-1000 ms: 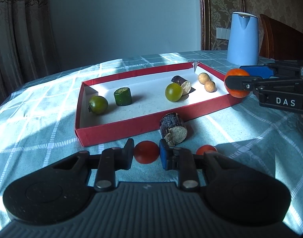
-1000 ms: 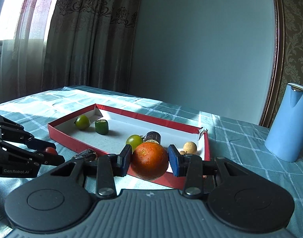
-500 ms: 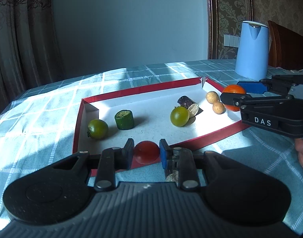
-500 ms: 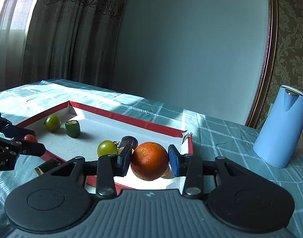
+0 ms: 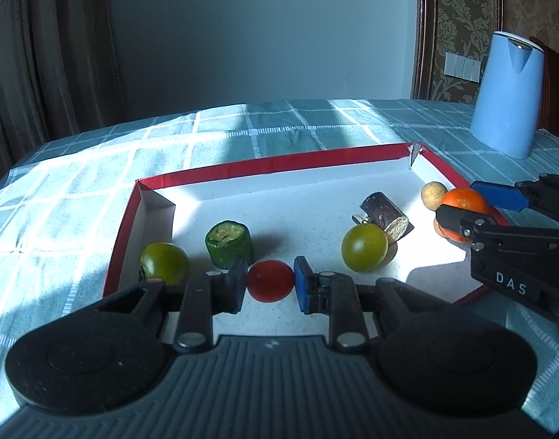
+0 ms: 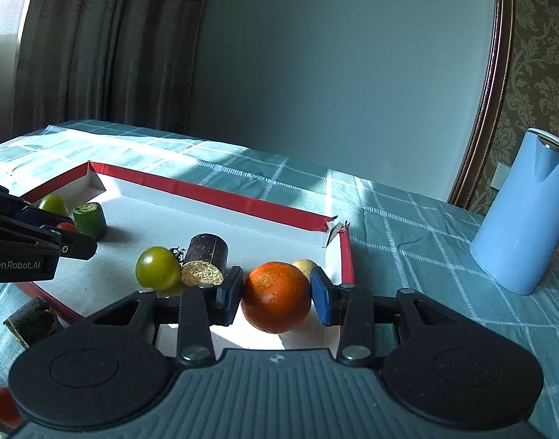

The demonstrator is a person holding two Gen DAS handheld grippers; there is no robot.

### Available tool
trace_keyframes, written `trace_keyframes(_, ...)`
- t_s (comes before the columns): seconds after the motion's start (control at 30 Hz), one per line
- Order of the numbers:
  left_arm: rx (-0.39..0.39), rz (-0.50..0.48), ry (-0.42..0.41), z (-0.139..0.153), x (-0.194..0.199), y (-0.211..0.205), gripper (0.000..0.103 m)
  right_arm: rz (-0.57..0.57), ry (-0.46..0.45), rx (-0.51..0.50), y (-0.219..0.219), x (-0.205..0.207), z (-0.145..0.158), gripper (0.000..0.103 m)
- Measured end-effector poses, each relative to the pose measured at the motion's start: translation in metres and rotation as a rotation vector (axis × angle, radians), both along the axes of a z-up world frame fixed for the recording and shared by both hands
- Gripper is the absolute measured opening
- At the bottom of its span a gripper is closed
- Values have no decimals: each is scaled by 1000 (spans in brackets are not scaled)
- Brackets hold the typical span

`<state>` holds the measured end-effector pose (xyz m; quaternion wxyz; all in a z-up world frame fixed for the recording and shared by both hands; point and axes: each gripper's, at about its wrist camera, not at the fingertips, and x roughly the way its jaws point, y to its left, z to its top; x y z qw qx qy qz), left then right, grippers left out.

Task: Organize fruits
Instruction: 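Carry the cherry tomato and orange over the red box with both tools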

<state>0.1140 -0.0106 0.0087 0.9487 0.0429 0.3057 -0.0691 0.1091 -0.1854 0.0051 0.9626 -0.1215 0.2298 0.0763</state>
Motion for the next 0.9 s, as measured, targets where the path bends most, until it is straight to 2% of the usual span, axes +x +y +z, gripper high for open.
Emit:
trace_keyframes(0.27,-2,28,12,-4,14,-1,25,12,-3,-10,8,7,-1,39)
trace_keyframes(0.8,14,67,-47,0,33,-12,25,31,-2,-33,22,14,-4,39)
trace_keyframes(0.83,14,69,-51,1,35,-12,26,30,-2,-31,22,14,-4,39)
trace_keyframes(0.9,2,64,-54,2,36,-12,39,37,-1,-31,23,14,-4,40)
